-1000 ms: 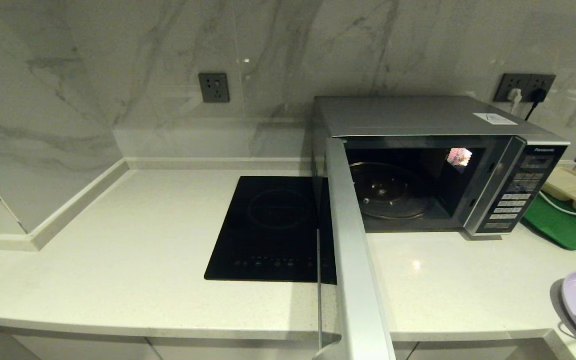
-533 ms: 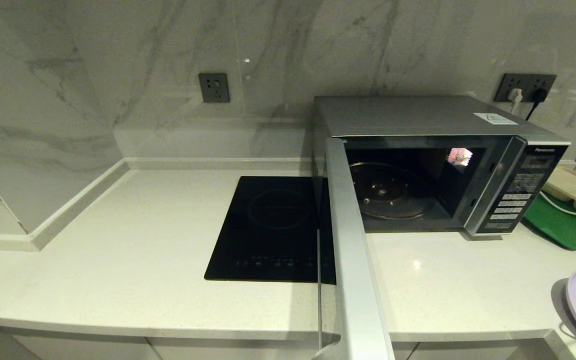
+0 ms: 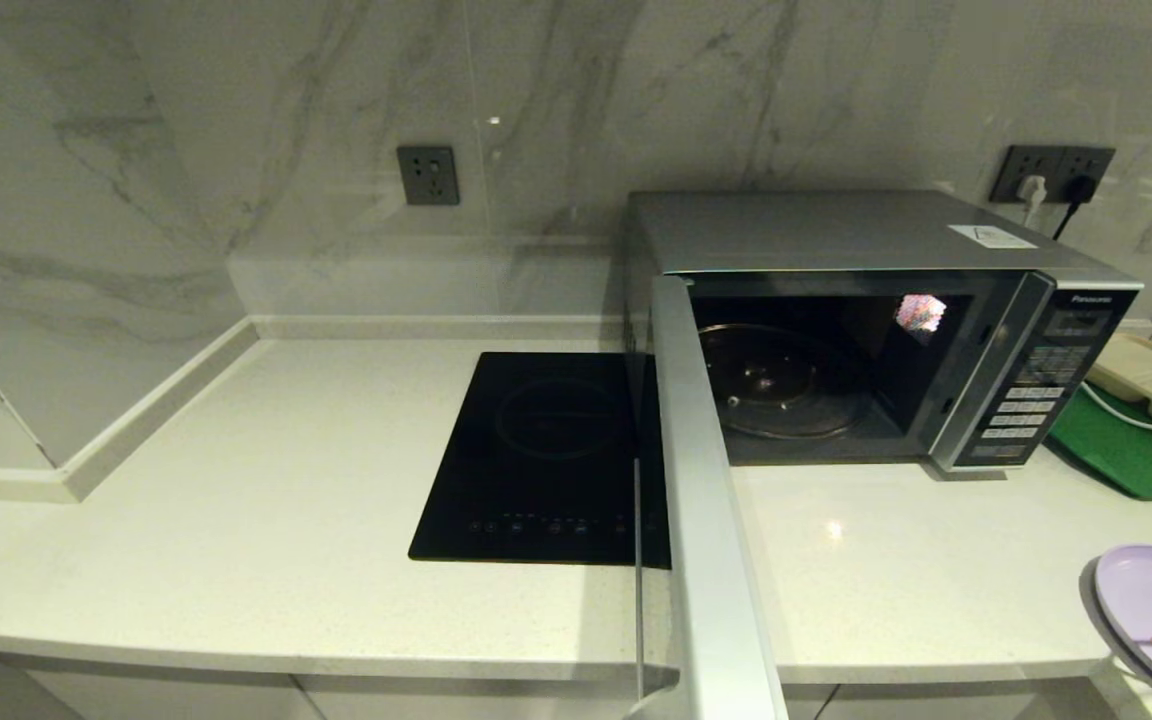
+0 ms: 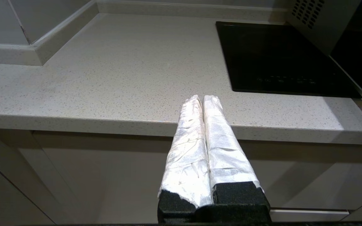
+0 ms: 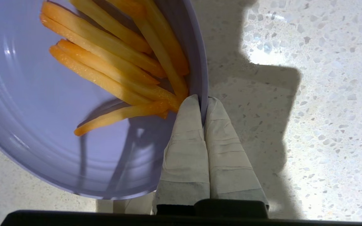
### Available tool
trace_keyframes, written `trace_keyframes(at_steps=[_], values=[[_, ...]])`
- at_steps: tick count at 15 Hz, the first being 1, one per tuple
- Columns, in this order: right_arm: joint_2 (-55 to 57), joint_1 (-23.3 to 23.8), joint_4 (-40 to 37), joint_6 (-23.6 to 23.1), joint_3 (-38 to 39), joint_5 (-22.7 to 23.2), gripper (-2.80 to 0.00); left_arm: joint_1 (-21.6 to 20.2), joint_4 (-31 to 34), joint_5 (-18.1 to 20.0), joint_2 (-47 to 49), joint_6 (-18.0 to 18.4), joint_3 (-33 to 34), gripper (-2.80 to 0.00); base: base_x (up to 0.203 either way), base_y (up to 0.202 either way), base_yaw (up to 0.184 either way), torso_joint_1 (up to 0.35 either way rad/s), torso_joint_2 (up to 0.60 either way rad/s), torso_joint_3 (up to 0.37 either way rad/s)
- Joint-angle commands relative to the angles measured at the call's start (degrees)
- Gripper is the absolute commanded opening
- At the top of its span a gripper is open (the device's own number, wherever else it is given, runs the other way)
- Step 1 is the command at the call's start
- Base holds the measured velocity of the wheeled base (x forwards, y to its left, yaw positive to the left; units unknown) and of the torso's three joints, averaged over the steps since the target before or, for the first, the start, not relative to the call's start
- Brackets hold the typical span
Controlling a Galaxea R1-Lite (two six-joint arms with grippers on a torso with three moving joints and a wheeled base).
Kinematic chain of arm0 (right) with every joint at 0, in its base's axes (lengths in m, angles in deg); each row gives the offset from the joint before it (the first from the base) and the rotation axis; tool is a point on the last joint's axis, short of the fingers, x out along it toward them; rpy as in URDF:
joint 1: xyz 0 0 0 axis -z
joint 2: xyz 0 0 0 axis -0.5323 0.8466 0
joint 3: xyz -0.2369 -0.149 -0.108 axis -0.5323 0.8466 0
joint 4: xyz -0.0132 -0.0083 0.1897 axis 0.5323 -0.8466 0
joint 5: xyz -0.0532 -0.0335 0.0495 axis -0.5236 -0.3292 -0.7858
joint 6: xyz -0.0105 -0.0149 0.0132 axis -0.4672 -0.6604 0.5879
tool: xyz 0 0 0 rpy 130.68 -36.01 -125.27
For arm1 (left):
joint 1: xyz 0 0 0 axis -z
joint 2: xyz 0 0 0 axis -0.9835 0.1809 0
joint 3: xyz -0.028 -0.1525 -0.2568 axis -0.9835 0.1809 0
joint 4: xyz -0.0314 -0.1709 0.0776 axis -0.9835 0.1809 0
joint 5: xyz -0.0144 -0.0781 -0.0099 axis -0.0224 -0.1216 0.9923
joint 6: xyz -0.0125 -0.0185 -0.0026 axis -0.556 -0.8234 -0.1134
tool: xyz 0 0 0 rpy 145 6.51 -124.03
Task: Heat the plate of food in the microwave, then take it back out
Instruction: Put the plate in the microwave oven
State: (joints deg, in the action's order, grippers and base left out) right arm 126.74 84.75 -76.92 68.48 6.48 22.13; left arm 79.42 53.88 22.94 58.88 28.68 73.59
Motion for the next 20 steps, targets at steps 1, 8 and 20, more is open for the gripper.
trace_keyframes(at_steps=[1,8,20], values=[[-1.5,0.0,0.1,-1.0,0.4,0.5,-2.80,0.0,0.0,0.0,0.0,0.0,0.0,-2.80,0.000,0.000,0.000,0.000,0.00,0.000],[-7.4,-0.2,-5.2,-10.8,2.6,9.7,-2.80,0.0,0.0,0.0,0.0,0.0,0.0,-2.80,0.000,0.000,0.000,0.000,0.00,0.000],[-20.0,-23.7,-12.9,-1.9,-0.5,15.7,-2.80,0.0,0.0,0.0,0.0,0.0,0.0,-2.80,0.000,0.000,0.000,0.000,0.00,0.000]])
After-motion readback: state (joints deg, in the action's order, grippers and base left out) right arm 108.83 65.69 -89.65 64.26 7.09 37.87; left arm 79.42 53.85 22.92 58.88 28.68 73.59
